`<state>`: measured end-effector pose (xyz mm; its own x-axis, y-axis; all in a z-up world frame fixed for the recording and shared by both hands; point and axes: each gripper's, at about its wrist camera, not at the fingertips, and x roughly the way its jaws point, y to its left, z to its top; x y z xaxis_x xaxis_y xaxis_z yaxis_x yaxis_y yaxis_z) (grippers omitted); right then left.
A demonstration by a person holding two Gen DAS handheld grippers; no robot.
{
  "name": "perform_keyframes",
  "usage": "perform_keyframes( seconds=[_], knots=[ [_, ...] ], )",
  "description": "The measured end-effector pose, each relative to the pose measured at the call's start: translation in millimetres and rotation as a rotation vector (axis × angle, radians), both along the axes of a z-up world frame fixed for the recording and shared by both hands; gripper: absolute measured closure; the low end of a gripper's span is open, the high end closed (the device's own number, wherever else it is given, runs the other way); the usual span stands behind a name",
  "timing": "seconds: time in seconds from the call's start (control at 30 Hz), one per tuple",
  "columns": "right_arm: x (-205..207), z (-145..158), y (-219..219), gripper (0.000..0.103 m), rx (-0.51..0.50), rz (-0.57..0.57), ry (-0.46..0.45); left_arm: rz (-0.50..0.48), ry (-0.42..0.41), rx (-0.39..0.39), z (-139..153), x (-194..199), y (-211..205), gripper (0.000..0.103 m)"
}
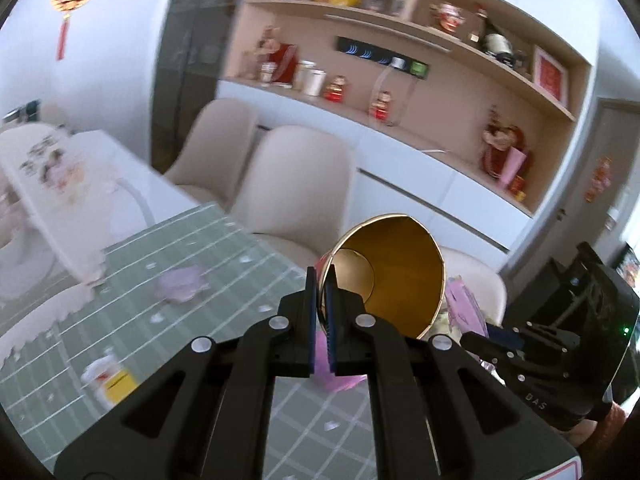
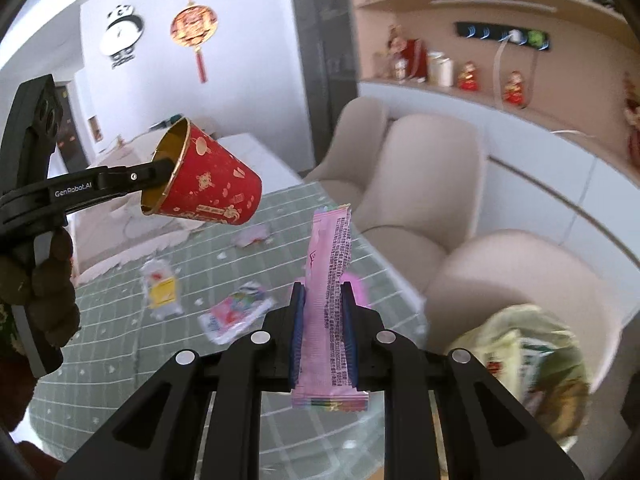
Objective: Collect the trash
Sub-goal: 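Carry the red cup with the left gripper while the right carries the candy stick over the bin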
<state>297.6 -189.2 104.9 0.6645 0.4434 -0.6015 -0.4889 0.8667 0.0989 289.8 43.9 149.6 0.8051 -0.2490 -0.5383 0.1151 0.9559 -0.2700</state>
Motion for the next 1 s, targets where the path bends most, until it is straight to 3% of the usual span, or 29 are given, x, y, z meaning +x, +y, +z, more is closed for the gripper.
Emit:
perform_keyframes(
  seconds=[0.3, 0.53, 0.7, 1.0],
  knots=[
    [12.7, 4.2, -108.4, 0.085, -0.015, -0.236, -0.011, -0.241, 0.056, -0.050, -15.5, 47.4, -101.4, 0.099],
    [21.4, -9.6, -194.1, 0.085, 0.016, -0.443, 0.026, -0.395, 0.170, -0.018, -50.8, 84.7, -179.1, 0.099],
    [30.3, -30.0, -222.9, 0.085, 0.030, -0.500, 0.075, -0.477, 0.228, 0.004, -77.6, 102.0, -219.5, 0.099],
    [42.8, -57.3, -254.8, 0.085, 0.050, -0.538, 0.124, -0.594, 0.367, 0.116, -139.9, 126.2, -302.3, 0.099]
  ],
)
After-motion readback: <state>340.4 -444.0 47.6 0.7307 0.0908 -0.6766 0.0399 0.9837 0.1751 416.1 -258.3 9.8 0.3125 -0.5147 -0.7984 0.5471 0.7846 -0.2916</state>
